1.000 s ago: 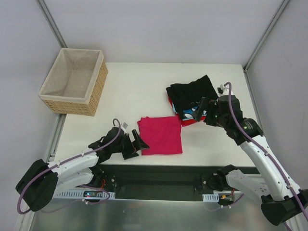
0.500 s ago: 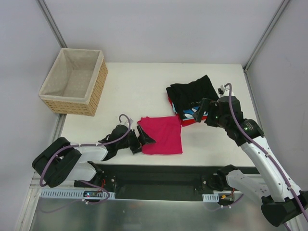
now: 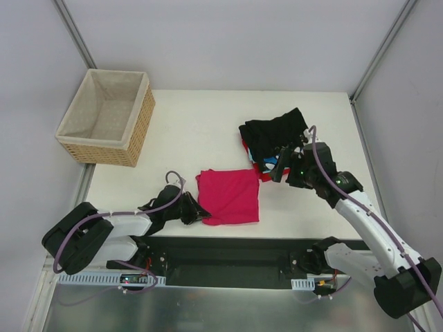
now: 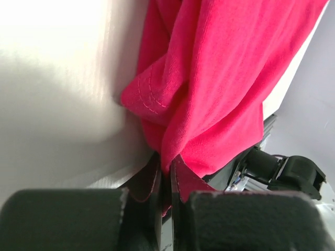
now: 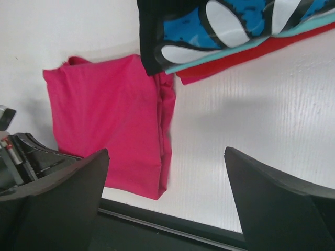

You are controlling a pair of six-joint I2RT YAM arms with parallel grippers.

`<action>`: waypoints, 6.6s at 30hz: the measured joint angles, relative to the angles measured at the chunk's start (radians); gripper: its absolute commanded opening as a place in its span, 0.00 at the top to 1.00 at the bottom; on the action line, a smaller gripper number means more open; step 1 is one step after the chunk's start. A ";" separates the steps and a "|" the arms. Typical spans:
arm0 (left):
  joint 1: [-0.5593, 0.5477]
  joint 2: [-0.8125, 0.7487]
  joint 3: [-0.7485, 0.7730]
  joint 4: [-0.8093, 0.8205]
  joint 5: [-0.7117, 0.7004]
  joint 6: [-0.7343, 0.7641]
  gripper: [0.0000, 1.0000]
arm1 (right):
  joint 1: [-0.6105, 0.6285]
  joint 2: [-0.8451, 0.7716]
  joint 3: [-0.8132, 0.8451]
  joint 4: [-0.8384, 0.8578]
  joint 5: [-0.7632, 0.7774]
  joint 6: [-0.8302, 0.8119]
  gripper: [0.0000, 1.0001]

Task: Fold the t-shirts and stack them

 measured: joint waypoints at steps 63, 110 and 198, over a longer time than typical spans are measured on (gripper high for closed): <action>0.328 -0.333 -0.014 -0.396 0.124 0.256 1.00 | 0.210 0.752 -0.115 0.969 -0.205 0.228 0.99; 0.201 0.287 1.061 -0.548 0.150 0.413 1.00 | -0.173 0.482 0.394 0.489 -0.145 -0.032 0.99; 0.034 0.746 1.356 -0.375 0.251 0.361 0.01 | -0.473 0.769 0.728 0.357 -0.139 -0.063 0.03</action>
